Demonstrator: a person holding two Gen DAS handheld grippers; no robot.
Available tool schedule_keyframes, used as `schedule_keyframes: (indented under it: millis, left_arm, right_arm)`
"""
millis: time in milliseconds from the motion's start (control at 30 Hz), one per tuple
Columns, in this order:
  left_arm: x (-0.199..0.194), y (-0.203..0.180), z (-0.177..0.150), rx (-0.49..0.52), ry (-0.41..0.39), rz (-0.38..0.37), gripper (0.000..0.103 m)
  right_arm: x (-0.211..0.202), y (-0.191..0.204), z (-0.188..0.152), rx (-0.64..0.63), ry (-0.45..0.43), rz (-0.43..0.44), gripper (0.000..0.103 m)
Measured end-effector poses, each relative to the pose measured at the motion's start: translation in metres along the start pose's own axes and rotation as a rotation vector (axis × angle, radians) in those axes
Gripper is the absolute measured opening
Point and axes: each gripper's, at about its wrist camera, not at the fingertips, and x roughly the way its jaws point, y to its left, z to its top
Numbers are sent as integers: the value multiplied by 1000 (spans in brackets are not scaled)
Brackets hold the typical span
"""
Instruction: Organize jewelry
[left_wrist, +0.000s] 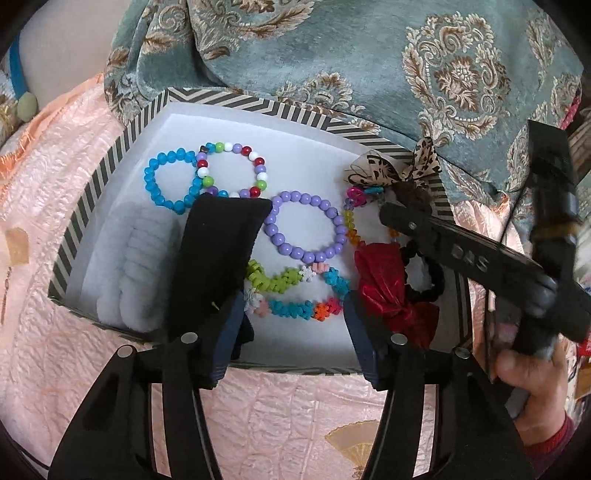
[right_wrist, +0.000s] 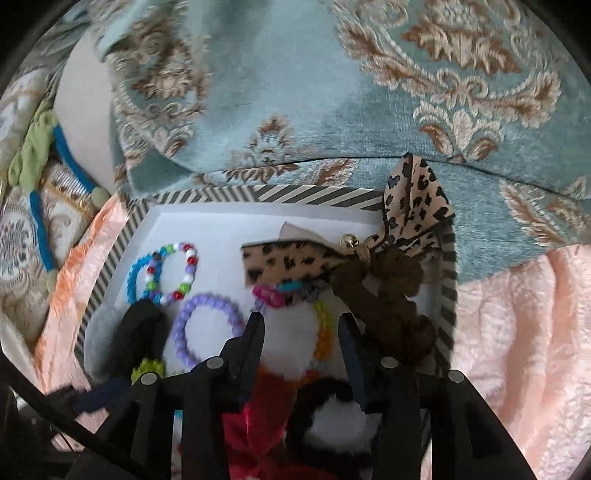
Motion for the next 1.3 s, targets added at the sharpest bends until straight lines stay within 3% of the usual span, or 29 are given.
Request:
schedule_keyframes:
  millis: [200, 500, 633, 1300]
  left_arm:
    - [-13, 0, -10, 8, -47, 65, 60]
    - [-36, 3, -27, 11, -94, 126, 60]
    - [-47, 4, -34, 22, -115, 155, 60]
    - [-101, 1, -36, 35, -239, 230, 60]
  right_arm:
    - [-33, 0, -19, 8, -63, 7, 42]
    - [-62, 20, -58, 7, -130, -74, 45]
    - [-69, 28, -70, 14, -144, -100, 60]
    - [-110, 67, -75, -16, -199, -134, 67]
